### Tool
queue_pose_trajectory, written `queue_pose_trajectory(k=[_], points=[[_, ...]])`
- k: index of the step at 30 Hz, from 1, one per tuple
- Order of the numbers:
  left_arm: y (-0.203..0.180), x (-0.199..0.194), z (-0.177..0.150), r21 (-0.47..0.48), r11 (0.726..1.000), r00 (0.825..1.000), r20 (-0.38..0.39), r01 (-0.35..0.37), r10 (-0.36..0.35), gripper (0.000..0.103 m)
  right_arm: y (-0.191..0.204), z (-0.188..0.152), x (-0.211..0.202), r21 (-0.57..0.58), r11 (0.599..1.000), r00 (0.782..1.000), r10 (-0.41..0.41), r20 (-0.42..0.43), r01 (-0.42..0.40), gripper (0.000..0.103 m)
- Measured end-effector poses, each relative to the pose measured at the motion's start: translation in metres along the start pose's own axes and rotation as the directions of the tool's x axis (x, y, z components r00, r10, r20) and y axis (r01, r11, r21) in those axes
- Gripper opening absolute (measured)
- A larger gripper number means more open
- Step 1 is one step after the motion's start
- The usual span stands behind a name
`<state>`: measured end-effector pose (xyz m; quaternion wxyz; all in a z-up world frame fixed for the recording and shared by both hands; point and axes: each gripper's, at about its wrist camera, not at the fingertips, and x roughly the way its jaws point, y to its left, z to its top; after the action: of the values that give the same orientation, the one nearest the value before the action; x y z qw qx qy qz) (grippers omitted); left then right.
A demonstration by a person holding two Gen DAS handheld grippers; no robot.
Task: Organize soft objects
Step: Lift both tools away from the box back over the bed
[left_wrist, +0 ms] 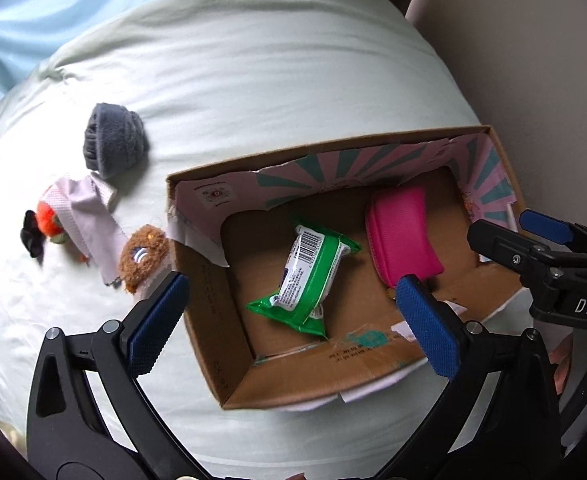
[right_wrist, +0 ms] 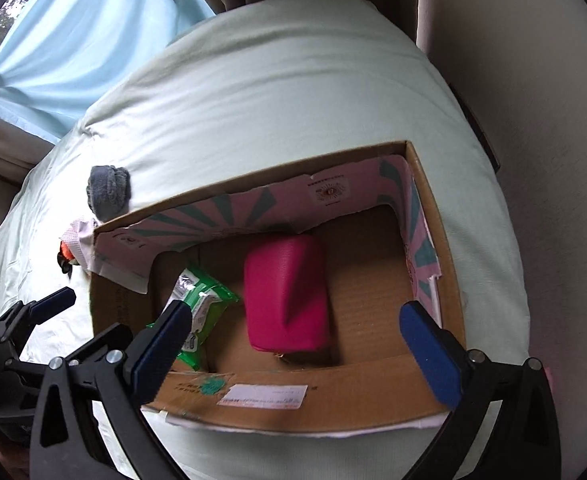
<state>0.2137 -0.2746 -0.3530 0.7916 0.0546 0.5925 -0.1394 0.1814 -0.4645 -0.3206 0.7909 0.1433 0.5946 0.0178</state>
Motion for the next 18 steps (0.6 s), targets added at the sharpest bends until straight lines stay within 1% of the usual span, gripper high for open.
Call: queue_pose_trajectory(k=[3, 5, 10, 13, 16, 18], points=[[0.001, -0.019, -0.002, -0.004, 1.000, 0.999, 0.033, 0.008, -0.008, 0.103, 0.010, -0.002, -0.013, -0.018, 1.000, 1.000, 0.006, 0.010, -0.006, 0.103], [0.002, -0.033, -0.003, -0.006, 1.000, 0.999, 0.053, 0.009, -0.009, 0.103, 0.016, -0.004, -0.025, -0.027, 1.000, 0.999, 0.010, 0.030, -0.009, 0.103], [0.011, -0.078, -0.010, -0.018, 1.000, 0.993, 0.117, 0.014, -0.012, 0.103, 0.038, -0.009, -0.066, -0.079, 0.997, 0.996, -0.008, 0.093, 0.015, 0.103], [0.021, -0.112, -0.017, -0.032, 0.999, 0.987, 0.162, 0.018, -0.013, 0.103, 0.050, -0.013, -0.093, -0.113, 0.993, 0.990, -0.008, 0.138, 0.024, 0.103], [0.032, -0.146, -0.026, -0.052, 0.999, 0.978, 0.209, 0.006, 0.005, 0.103, 0.067, -0.018, -0.124, -0.142, 0.989, 0.980, -0.005, 0.200, 0.034, 0.103], [0.042, -0.173, -0.035, -0.073, 0.997, 0.969, 0.246, 0.001, 0.017, 0.103, 0.079, -0.022, -0.145, -0.163, 0.986, 0.970, 0.010, 0.241, 0.030, 0.103]])
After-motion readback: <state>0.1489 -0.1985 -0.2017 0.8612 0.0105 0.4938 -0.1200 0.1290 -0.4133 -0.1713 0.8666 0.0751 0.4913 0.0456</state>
